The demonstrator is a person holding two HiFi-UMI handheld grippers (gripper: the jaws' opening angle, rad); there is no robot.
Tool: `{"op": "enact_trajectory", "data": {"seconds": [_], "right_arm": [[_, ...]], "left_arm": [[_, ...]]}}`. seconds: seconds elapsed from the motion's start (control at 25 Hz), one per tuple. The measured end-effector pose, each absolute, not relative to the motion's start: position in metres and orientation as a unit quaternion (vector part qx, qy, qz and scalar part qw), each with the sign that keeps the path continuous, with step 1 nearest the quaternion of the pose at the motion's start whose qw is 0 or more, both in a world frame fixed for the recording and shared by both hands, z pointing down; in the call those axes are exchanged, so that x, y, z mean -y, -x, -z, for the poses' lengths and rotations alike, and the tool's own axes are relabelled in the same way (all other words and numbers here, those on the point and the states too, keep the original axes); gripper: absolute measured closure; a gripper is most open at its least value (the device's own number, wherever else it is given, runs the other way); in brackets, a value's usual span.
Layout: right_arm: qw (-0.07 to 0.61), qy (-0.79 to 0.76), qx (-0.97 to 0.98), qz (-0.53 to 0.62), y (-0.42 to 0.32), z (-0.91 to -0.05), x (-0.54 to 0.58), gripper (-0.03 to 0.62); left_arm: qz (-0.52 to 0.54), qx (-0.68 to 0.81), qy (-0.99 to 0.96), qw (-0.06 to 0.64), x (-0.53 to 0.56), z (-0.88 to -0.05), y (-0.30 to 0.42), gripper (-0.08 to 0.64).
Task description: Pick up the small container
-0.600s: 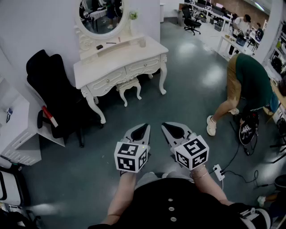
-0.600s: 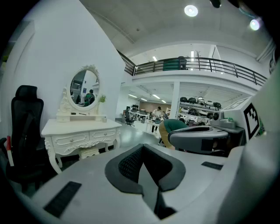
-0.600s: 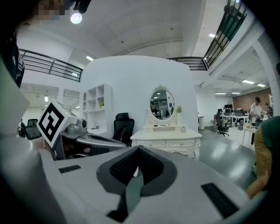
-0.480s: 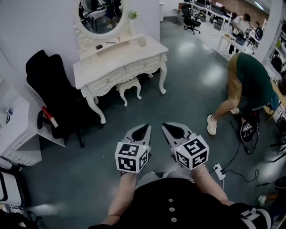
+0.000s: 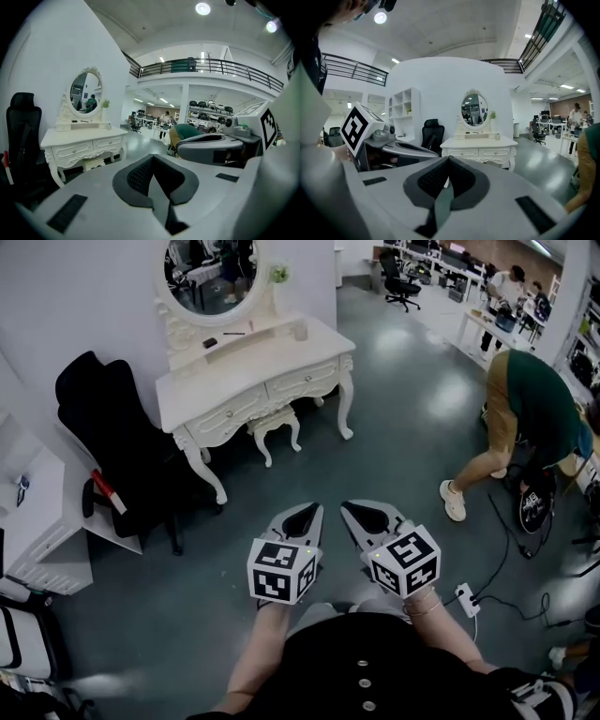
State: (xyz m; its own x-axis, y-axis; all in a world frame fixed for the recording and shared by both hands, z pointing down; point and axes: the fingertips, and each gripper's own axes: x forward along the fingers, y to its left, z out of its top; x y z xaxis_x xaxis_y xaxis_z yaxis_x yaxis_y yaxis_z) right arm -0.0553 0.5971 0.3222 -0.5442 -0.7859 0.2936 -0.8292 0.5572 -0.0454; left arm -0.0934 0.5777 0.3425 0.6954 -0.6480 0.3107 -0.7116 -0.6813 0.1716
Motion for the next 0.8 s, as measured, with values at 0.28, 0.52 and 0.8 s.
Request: {"op": "enact_trajectory", "data": {"seconds": [0.28, 0.52, 0.8], "right_arm": [[0.092, -0.464, 0.875, -0.103, 0.065, -0.32, -0.592, 0.592], [0.105, -0.478, 0.865, -0.113, 0.07, -0.332, -0.587, 0.592], [0.103, -0.493, 0.856, -0.122, 0.063, -0.339, -0.574, 0.47]], "left_arm": [[-0.09, 0.353, -0.921, 0.134, -0.576, -0.335, 0.101, 0.548], [-0.103, 0.351, -0.918, 0.15, -0.569, -0.349, 0.116, 0.548], [-0.108, 0.341, -0.921, 0.155, -0.559, -0.358, 0.114, 0.548]]}}
